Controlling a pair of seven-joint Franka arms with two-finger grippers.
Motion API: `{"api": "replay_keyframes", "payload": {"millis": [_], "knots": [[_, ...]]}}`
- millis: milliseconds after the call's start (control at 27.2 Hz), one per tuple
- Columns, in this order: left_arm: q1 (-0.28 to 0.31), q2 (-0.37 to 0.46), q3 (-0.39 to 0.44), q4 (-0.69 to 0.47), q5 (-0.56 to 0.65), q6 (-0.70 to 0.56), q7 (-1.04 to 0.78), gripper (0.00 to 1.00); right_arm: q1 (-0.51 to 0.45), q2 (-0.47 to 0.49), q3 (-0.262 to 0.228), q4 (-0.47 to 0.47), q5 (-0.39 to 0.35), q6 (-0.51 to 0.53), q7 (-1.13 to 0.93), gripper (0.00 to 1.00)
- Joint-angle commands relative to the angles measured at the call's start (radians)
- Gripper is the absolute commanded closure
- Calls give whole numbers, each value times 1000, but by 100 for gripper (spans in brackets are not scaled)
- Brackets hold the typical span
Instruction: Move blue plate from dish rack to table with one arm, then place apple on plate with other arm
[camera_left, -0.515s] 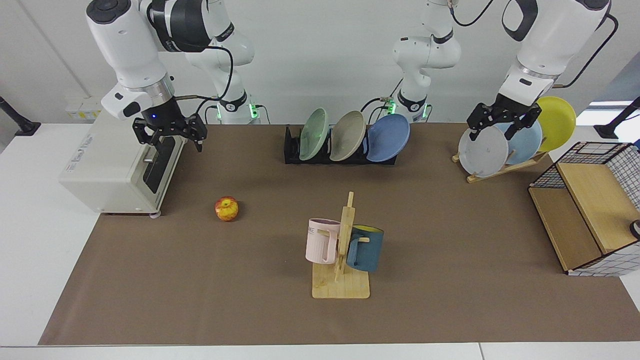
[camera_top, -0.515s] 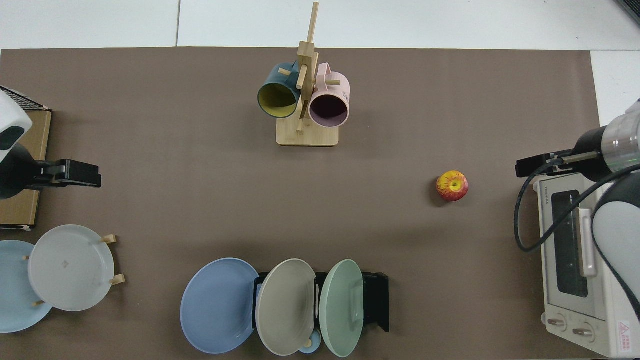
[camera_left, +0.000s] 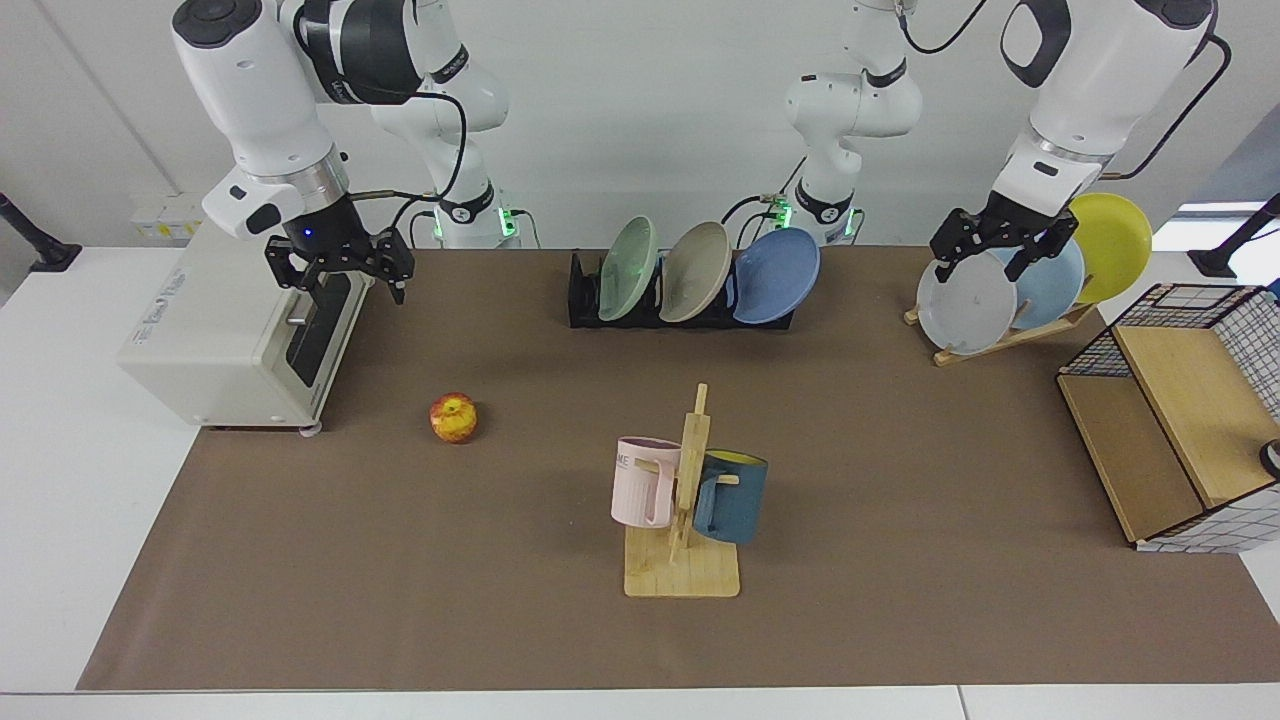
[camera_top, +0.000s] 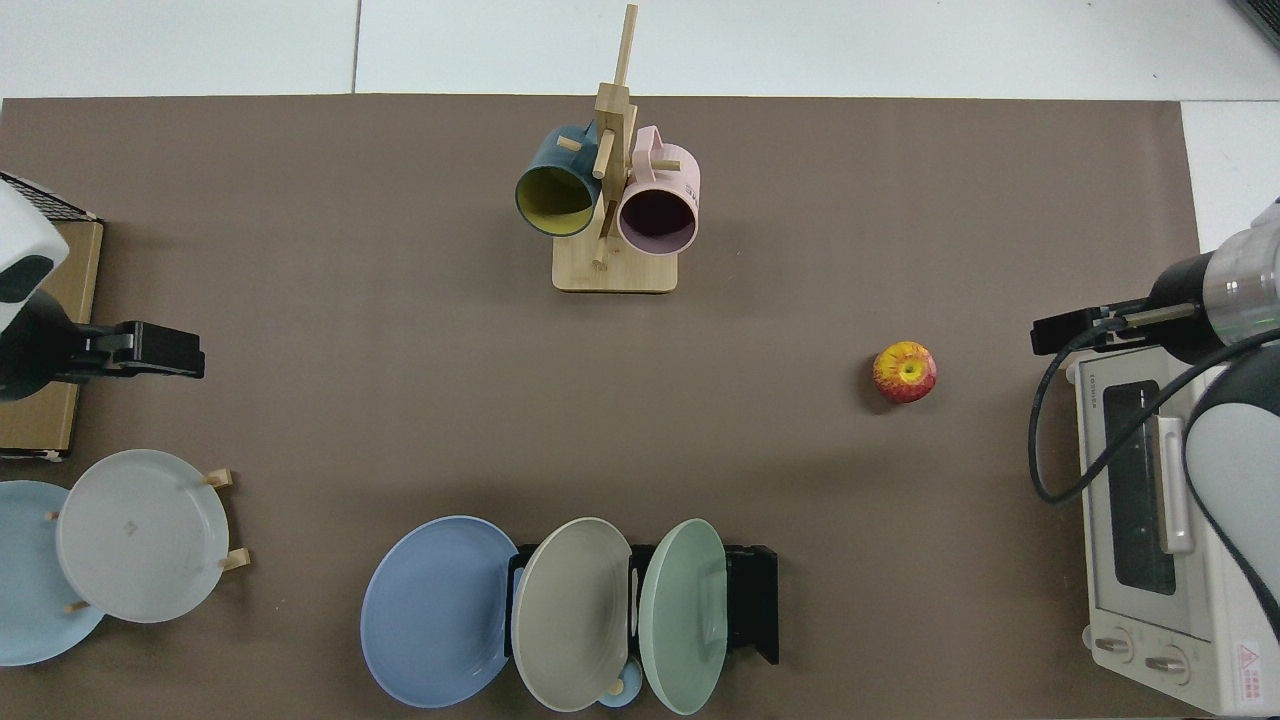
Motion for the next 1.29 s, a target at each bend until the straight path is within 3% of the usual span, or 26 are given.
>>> {"api": "replay_keyframes", "payload": {"millis": [0,441,625,773,957,1104,1251], "knots": [[-16,-30,11,-37,10,10,5,0,-18,-6,7,1,20,1,-20,0],[-20,-51,2,-90,42,-18,-33,0,-18,-6,7,1,20,1,-20,0],[-45,-134,-125,-240,212,2,-220,0,-18,-9,6,1,6,-18,-20,0],[-45,-211,-226,-338,264,2,-343,0,-9,-1,7,-14,18,10,-12,0],[-45,-300,-361,-480,317,25,-480,0,39,12,9,-123,17,160,16,0],[-46,-384,-410,-585,317,65,-514,0,45,55,9,-176,15,234,48,0],[-48,-409,-459,-642,321,105,-569,0,45,118,9,-233,11,353,69,0]]}}
